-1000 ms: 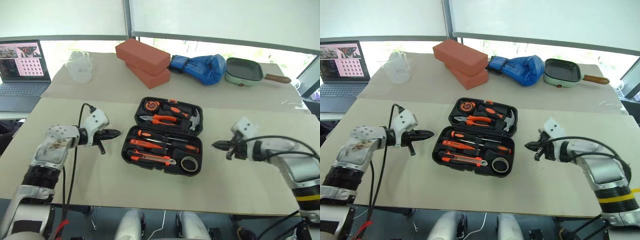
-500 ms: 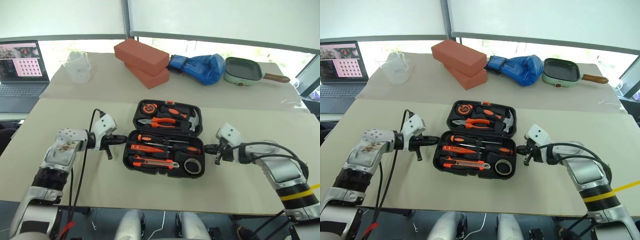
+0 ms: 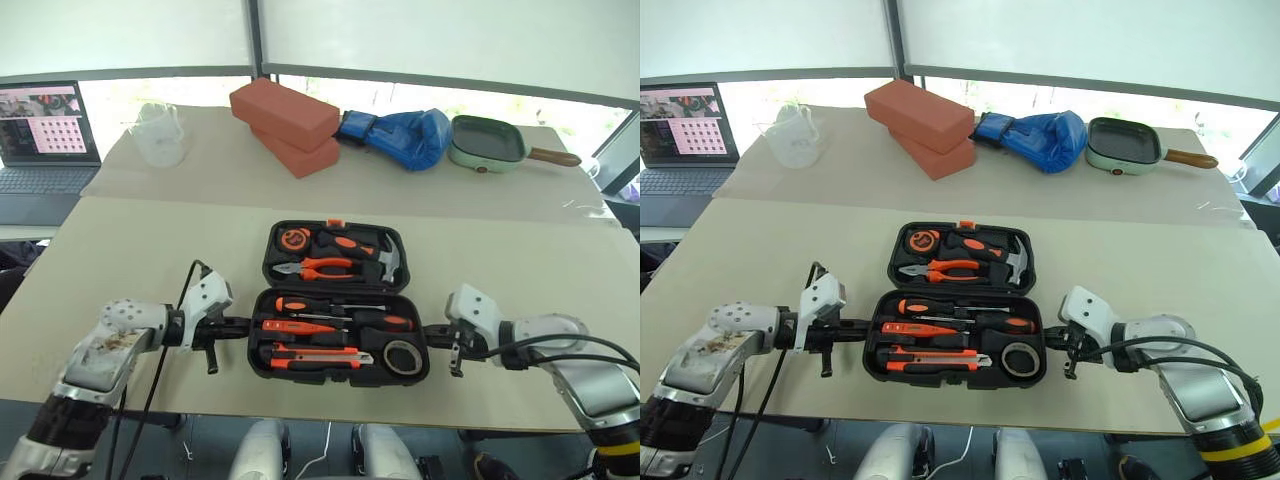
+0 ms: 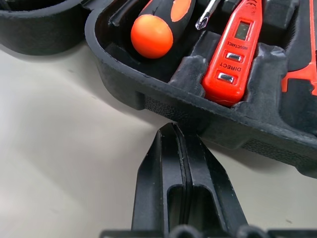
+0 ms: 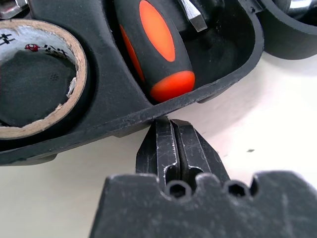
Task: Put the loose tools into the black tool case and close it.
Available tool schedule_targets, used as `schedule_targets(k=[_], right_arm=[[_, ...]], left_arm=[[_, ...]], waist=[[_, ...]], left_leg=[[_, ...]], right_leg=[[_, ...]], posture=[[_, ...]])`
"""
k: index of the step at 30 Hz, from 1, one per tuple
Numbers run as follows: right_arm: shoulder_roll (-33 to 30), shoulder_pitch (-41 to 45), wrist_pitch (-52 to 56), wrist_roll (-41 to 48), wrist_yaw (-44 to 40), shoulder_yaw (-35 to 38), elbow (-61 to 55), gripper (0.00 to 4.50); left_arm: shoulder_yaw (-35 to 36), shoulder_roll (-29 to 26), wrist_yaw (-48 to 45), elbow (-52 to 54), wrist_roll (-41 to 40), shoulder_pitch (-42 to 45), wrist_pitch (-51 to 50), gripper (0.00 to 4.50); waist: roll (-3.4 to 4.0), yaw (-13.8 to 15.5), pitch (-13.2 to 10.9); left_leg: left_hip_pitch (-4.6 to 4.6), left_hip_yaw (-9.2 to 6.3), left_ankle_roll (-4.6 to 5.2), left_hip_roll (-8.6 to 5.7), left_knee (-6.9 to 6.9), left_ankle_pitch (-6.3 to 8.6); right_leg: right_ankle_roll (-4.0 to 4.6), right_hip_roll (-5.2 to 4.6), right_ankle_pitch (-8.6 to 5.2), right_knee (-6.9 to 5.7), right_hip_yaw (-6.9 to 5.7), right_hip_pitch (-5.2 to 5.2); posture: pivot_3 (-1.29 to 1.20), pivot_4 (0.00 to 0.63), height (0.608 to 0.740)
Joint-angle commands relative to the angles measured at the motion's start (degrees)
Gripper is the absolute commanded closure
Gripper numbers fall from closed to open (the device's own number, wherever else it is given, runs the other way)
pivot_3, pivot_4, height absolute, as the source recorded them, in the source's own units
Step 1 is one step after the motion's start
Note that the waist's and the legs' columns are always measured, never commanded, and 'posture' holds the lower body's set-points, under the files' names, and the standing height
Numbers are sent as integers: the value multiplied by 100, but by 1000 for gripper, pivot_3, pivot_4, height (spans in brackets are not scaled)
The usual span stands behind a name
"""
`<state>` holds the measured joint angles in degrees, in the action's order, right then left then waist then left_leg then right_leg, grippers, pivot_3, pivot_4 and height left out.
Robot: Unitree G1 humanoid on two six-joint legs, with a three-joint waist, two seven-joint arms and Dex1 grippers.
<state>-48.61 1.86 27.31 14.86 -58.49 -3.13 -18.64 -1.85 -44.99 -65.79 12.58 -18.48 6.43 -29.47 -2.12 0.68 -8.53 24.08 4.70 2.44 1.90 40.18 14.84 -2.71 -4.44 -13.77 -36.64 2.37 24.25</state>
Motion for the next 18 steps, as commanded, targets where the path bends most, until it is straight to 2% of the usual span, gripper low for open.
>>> schedule_targets(k=[1,6,9,11,12,13,14,18], right_arm=[[-85,-227,-93,160,-143,81,-258,4500],[-327,-418,-196,-28,-112,355,39,4500],[-418,-105,3,-230,202,435,531,4500],[-402,152,279,-144,317,492,722,4500],[-362,320,500,13,334,551,753,4500],[-310,501,771,205,340,607,731,3926],[-256,669,1024,372,350,651,696,3767],[23,1393,2030,780,680,773,653,2269]], left_arm=[[145,-91,47,448,-201,-264,-14,4460],[566,-442,109,361,-130,-643,69,4460],[726,-594,552,-217,118,-328,-97,4460],[824,-587,822,-586,6,45,-638,3965],[952,-457,1049,-783,-177,382,-1088,3916],[1076,-323,1193,-871,-446,718,-1612,3511],[1172,-209,1313,-915,-675,1001,-2087,3206],[1358,234,1862,-972,-1212,2017,-3640,1670]], waist=[[0,-1,0],[0,-4,0],[0,-2,1],[-1,10,0],[-2,10,0],[-2,11,0],[-3,10,-1],[-5,-18,0]], left_leg=[[-3,0,0,0,-1,0],[-14,2,-1,1,-8,1],[-34,6,-3,1,-15,0],[-52,7,-9,1,-15,-5],[-58,7,-13,1,-13,-10],[-58,7,-13,1,-14,-14],[-57,7,-14,0,-13,-18],[-44,3,-14,-3,-14,-20]], right_leg=[[1,0,-1,-1,0,-2],[4,-2,-3,2,1,-8],[7,-3,-4,0,3,-19],[11,-2,-4,-2,3,-31],[12,-2,-3,-4,2,-35],[14,-1,-1,-4,2,-34],[14,-2,-1,-10,2,-34],[11,2,4,-21,4,-22]], posture=[[0,150,738],[0,150,738],[0,150,738],[0,150,738],[0,150,738],[0,150,738],[0,150,738],[0,150,738]])
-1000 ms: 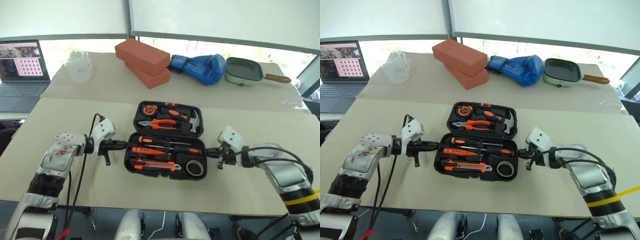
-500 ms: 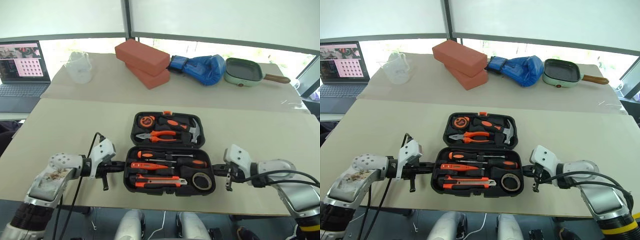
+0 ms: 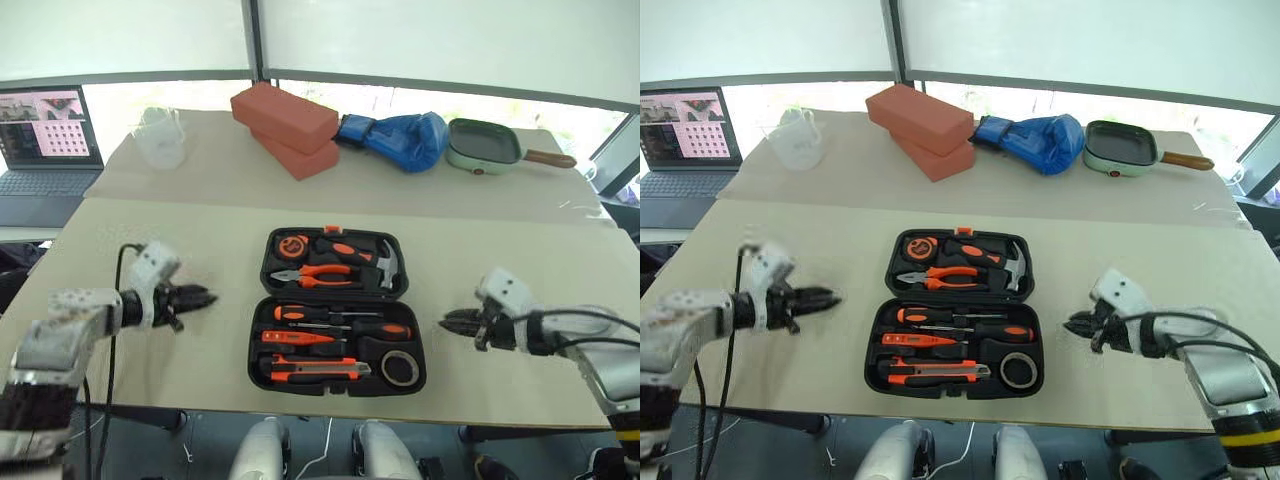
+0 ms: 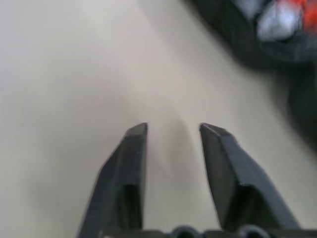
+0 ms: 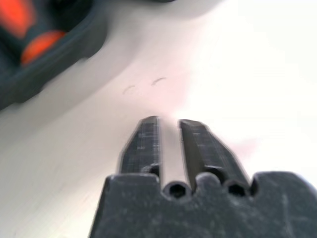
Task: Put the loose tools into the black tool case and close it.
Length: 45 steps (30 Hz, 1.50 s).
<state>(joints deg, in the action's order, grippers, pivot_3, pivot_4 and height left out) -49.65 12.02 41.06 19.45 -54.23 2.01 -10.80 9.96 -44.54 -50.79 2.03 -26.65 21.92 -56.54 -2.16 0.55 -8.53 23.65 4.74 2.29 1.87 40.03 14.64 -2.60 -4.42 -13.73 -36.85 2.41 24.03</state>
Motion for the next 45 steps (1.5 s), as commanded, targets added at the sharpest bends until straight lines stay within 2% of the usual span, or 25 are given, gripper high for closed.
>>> schedule_targets(k=[1,5,8,15,16,18,19,20,22,23,26,34,41,45], right_arm=[[219,560,913,409,379,291,-93,1982],[706,1282,1899,751,887,420,169,1982],[1051,1672,2324,848,1165,313,369,1982],[1343,1915,2474,809,1411,142,651,1982],[1354,1913,2469,806,1422,108,649,2223],[1353,1878,2468,814,1417,41,612,2688],[1331,1847,2454,813,1392,-7,571,3010],[1316,1816,2453,820,1377,-42,528,3467],[1302,1782,2435,828,1364,-89,475,4032],[1301,1775,2426,828,1362,-102,462,4446],[1345,1781,2405,810,1398,-152,451,4500],[1414,1780,2259,827,1440,-109,341,4500],[1613,1623,1491,930,1429,212,-268,4500],[1530,1330,747,517,1487,72,-577,4500]], left_arm=[[223,309,504,36,-478,678,-1208,1350],[480,987,1293,-214,-576,1419,-1987,1350],[188,1206,1440,-152,-559,1514,-2049,1350],[-427,1114,1426,55,-447,1187,-1755,1350],[-440,1141,1466,61,-461,1169,-1774,1289],[-426,1198,1531,69,-507,1162,-1801,1817],[-427,1215,1547,83,-530,1158,-1815,1946],[-440,1217,1551,114,-546,1140,-1821,2469],[-486,1214,1558,160,-540,1093,-1792,3089],[-499,1214,1563,171,-533,1075,-1777,3551],[-474,1244,1595,186,-555,1028,-1796,4454],[-335,1355,1558,339,-723,963,-1843,4454],[-87,1735,1375,1112,-870,804,-825,4454],[-449,1722,1228,1540,-345,370,448,4454]], waist=[[-1,-13,0],[-1,-35,0],[-2,-57,0],[-1,-83,0],[-1,-83,0],[-1,-85,0],[-1,-87,0],[-1,-91,0],[-1,-103,0],[-1,-99,0],[-1,-91,1],[0,-110,2],[-1,-113,-1],[0,-115,-2]], left_leg=[[4,-3,0,-1,0,0],[15,-6,-1,-8,-7,0],[15,-7,-2,-12,-11,-1],[17,-6,-7,-10,-21,-3],[17,-6,-7,-10,-21,-3],[17,-6,-7,-8,-21,-3],[17,-6,-7,-7,-21,-3],[17,-6,-7,-7,-21,-3],[17,-7,-7,-7,-22,-3],[16,-7,-7,-7,-23,-3],[11,-8,-7,-8,-22,-3],[7,-8,-9,-7,-22,-4],[23,-8,-10,-6,-25,-5],[38,-8,-11,-7,-23,-6]], right_leg=[[0,1,1,-4,0,4],[1,4,1,-2,0,15],[1,3,1,0,1,16],[2,-3,2,3,3,20],[2,-3,2,4,3,19],[2,-4,2,4,3,20],[2,-3,2,5,3,20],[2,-3,2,4,3,20],[2,-3,2,4,3,20],[2,-3,2,4,3,18],[2,-6,2,6,2,11],[3,-3,2,4,3,10],[3,-6,3,7,4,25],[2,-7,4,9,3,37]], posture=[[0,150,738],[0,150,738],[0,150,738],[0,150,738],[0,150,738],[0,150,738],[0,150,738],[0,150,738],[0,150,738],[0,150,738],[0,150,738],[0,150,738],[0,150,738],[0,150,738]])
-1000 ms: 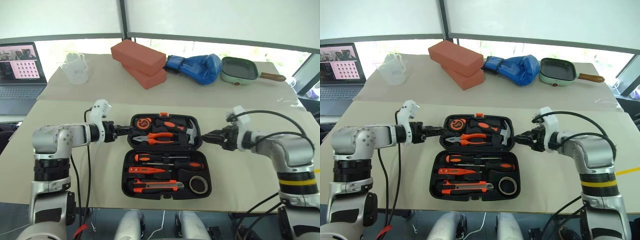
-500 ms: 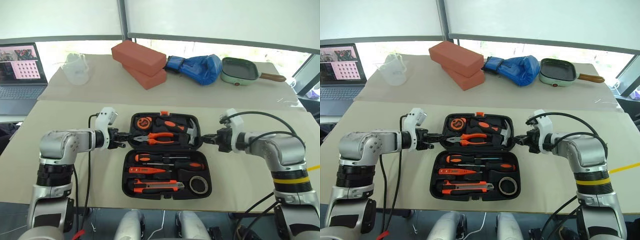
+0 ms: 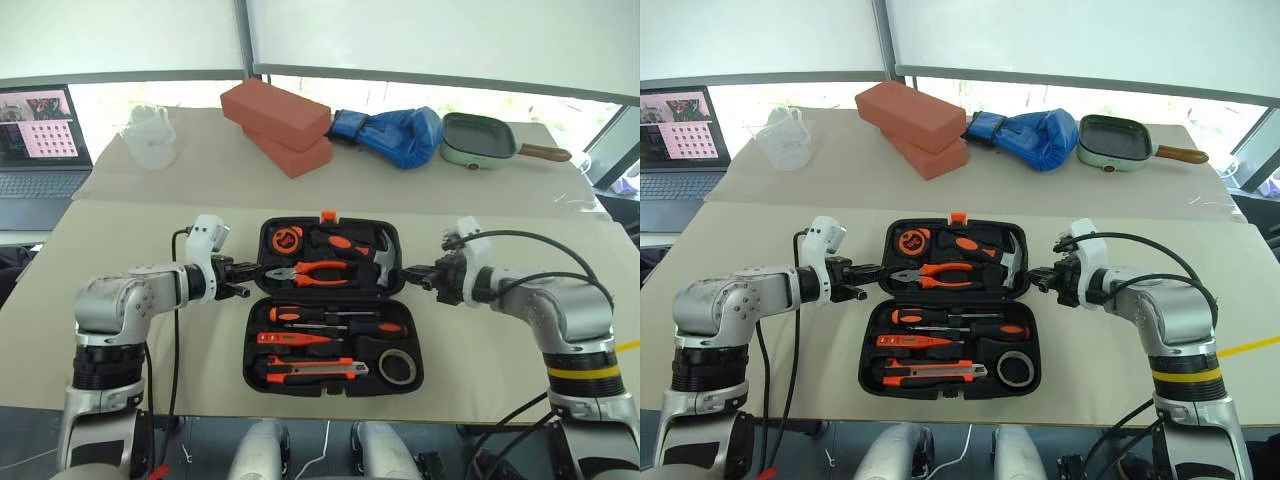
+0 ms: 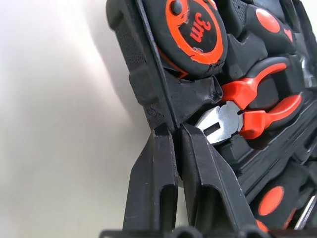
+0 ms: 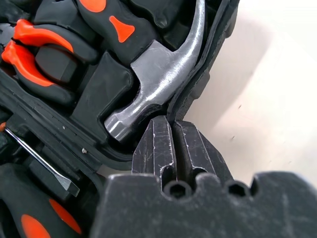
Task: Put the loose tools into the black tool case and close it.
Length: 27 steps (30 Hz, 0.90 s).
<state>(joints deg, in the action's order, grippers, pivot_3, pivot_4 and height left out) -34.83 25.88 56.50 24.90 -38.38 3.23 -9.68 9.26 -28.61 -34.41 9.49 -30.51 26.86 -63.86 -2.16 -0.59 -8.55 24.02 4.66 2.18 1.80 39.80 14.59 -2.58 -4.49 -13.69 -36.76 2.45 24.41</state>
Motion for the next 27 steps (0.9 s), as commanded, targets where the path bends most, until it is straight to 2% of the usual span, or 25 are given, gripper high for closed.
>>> schedule_targets(k=[1,11,19,27], right_arm=[[46,-137,-912,-75,-100,-53,-755,4500],[61,-1512,-2458,-908,207,-148,-1506,4500],[-100,-2666,-5078,-2292,491,-340,-1231,4500],[-350,-3148,-7587,-3360,911,-362,-225,4500]], left_arm=[[-441,123,-459,893,136,-248,1476,4454],[-795,37,-108,1027,1463,-1467,3877,4454],[-776,55,339,1096,2307,-2083,5488,4454],[-588,76,642,1117,2654,-2534,6067,4454]], waist=[[0,-1,0],[0,19,0],[1,22,1],[0,4,2]], left_leg=[[2,0,0,1,-3,0],[15,1,2,5,-11,7],[0,2,3,7,-11,9],[-20,7,3,10,-14,9]], right_leg=[[0,0,0,3,0,0],[0,0,0,26,-4,8],[-1,2,0,40,-5,-12],[0,4,0,42,-3,-29]], posture=[[0,150,738],[0,150,738],[0,150,738],[0,150,738]])
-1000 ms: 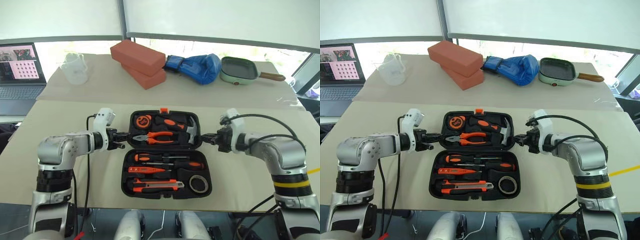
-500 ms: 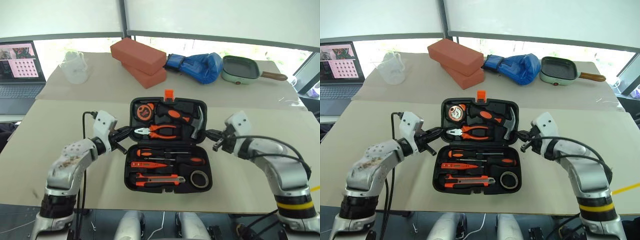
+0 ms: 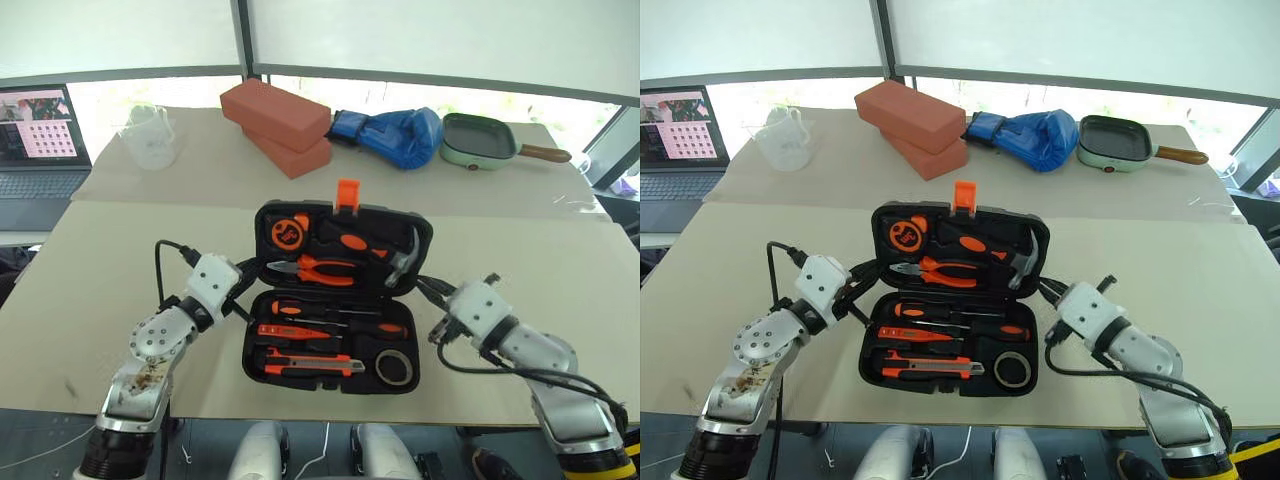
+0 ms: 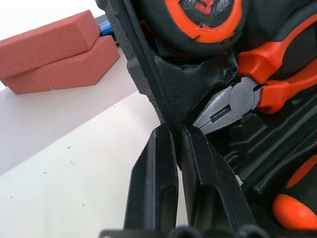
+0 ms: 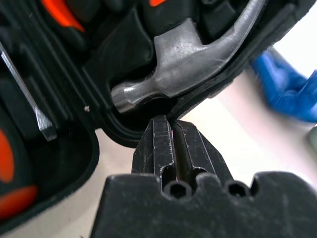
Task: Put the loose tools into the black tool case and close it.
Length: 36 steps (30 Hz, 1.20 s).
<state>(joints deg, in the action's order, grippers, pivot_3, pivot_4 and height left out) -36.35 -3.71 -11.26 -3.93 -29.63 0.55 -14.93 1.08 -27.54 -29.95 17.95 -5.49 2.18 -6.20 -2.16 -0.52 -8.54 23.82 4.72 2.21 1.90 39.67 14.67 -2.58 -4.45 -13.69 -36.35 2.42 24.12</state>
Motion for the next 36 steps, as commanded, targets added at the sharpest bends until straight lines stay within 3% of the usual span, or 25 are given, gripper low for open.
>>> schedule_targets(k=[1,9,10,12,16,19,23,26,29,31,35,36], right_arm=[[-237,-228,-1046,-587,81,-115,406,4500],[-590,-568,-2722,-1573,590,-193,894,4500],[-641,-617,-2862,-1668,650,-190,919,4500],[-769,-786,-3118,-1754,701,-146,915,4500],[-1341,-1706,-3181,-1074,261,265,420,3136],[-2106,-3155,-1718,1032,-940,828,-583,2110],[-2750,-4408,-863,2269,-2300,1648,-1195,2110],[-2824,-4318,-338,2694,-2678,1629,-1393,2875],[-2824,-3805,64,2789,-2873,1227,-1590,3941],[-2758,-3410,306,2781,-2941,951,-1687,4499],[-2493,-2556,566,2534,-3016,270,-1679,4500],[-2446,-2436,610,2503,-3068,135,-1686,4500]], left_arm=[[229,-42,212,267,195,-130,375,4454],[373,-21,436,320,399,-715,729,4454],[395,-9,452,382,387,-827,733,3727],[461,-7,457,573,347,-1072,721,3090],[1178,-60,387,1627,-449,-1727,-272,1558],[2353,-466,-160,2710,-2035,-2812,-1581,418],[3589,-1199,-1092,2645,-2863,-3840,-2396,418],[3402,-1799,-1359,1672,-2568,-3307,-2366,382],[2657,-2190,-1460,464,-2208,-1786,-2037,1140],[2107,-2341,-1633,-225,-1866,-880,-1694,1872],[900,-2274,-2354,-1585,-1343,959,-1041,3222],[616,-2193,-2529,-1884,-1200,1306,-873,3506]], waist=[[0,-6,0],[-3,-15,7],[-2,-18,7],[-2,-23,7],[-5,-11,6],[-4,-4,6],[-6,-47,8],[-17,29,-2],[-12,181,-4],[-16,230,-3],[-41,234,9],[-41,222,8]], left_leg=[[-2,0,0,0,0,0],[-31,4,-1,3,-8,1],[-40,5,-2,4,-13,1],[-81,6,-2,6,-34,1],[-113,12,-3,5,-50,2],[-108,7,-4,9,-67,4],[-179,15,-1,18,-104,10],[-238,11,-42,19,-93,33],[-253,13,-74,14,-91,49],[-247,17,-76,10,-87,48],[-201,37,-59,3,-83,51],[-176,38,-8,-4,-80,26]], right_leg=[[0,0,0,0,0,-2],[3,0,-2,2,3,-22],[4,0,-2,4,3,-31],[8,0,-5,19,3,-71],[10,-8,-11,27,4,-98],[10,-20,-21,28,0,-92],[43,-51,-60,40,3,-157],[28,-37,-118,44,-13,-172],[27,-44,-121,44,-16,-182],[28,-45,-120,42,-21,-177],[63,-59,-84,48,-32,-158],[20,-60,-62,43,-35,-155]], posture=[[0,150,738],[0,150,738],[0,150,738],[0,150,738],[0,150,738],[0,150,738],[0,150,738],[0,150,738],[0,150,738],[0,150,738],[0,150,738],[0,150,738]])
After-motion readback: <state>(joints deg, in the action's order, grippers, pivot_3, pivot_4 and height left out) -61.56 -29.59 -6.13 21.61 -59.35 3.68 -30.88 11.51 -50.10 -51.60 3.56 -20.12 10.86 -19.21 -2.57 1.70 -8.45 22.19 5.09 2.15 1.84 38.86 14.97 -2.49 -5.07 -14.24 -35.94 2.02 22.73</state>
